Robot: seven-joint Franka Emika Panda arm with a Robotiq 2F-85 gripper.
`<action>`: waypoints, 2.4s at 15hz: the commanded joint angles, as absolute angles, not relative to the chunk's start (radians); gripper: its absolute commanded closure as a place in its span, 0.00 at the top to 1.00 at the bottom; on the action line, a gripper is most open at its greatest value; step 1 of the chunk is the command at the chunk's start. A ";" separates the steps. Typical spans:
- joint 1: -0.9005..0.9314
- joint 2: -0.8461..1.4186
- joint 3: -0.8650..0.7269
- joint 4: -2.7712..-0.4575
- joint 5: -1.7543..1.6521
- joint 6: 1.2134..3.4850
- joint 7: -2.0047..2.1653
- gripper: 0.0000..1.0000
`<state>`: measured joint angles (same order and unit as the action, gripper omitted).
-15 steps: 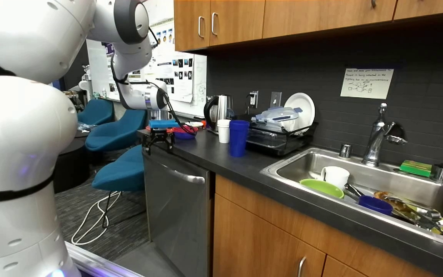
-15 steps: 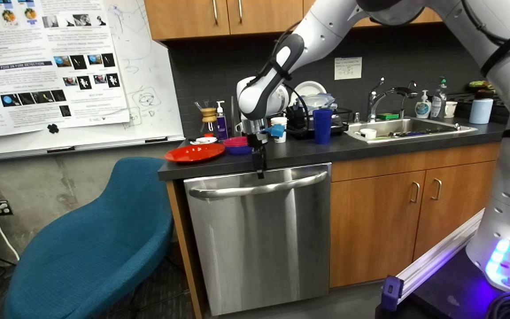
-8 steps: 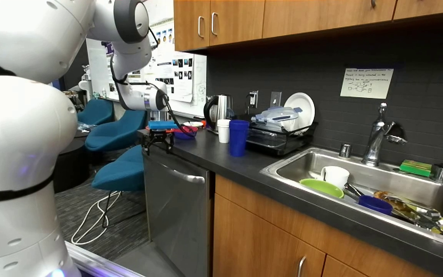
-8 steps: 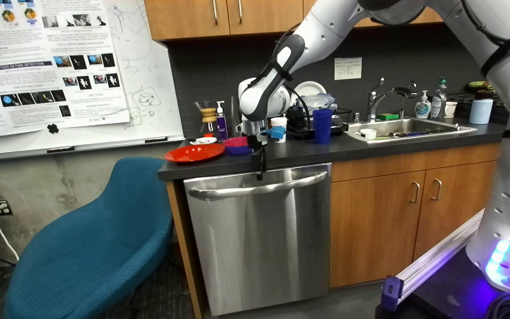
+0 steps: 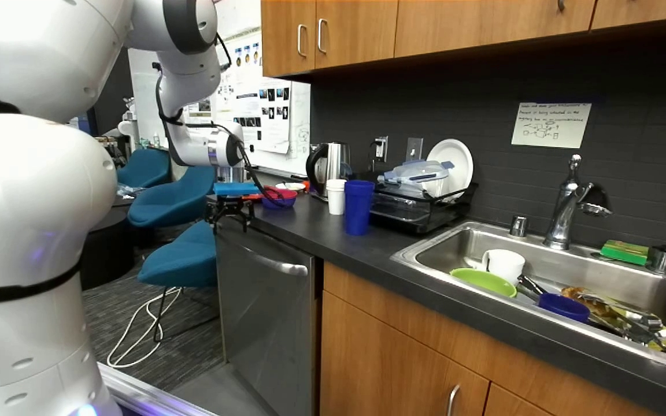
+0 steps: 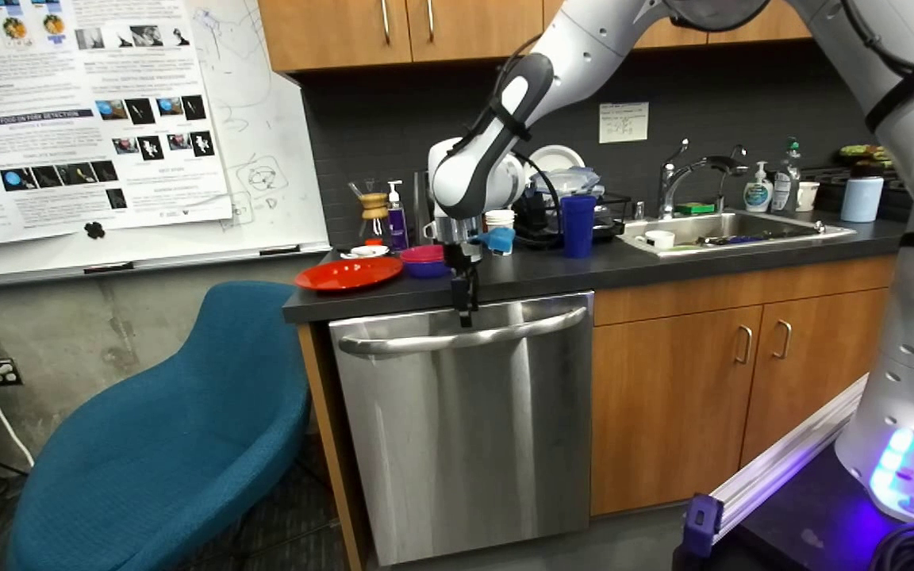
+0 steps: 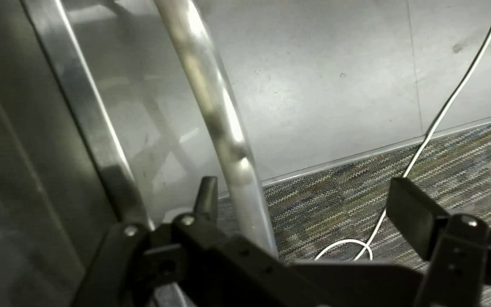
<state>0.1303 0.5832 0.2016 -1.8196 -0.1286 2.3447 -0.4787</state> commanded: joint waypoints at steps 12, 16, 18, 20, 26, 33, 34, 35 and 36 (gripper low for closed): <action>0.232 0.525 0.165 -1.895 -0.305 2.386 -0.373 1.00; 0.219 0.540 0.153 -1.892 -0.329 2.410 -0.384 1.00; 0.213 0.549 0.150 -1.889 -0.327 2.423 -0.386 1.00; 0.208 0.566 0.147 -1.881 -0.322 2.432 -0.390 1.00; 0.201 0.616 0.137 -1.855 -0.323 2.457 -0.389 1.00; 0.202 0.651 0.131 -1.837 -0.325 2.487 -0.389 1.00; 0.203 0.658 0.129 -1.831 -0.324 2.487 -0.388 1.00; 0.202 0.665 0.128 -1.826 -0.324 2.486 -0.388 1.00; 0.202 0.671 0.127 -1.821 -0.323 2.485 -0.388 1.00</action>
<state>0.2071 0.6465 0.1316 -1.8456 -0.2999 2.4744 -0.3943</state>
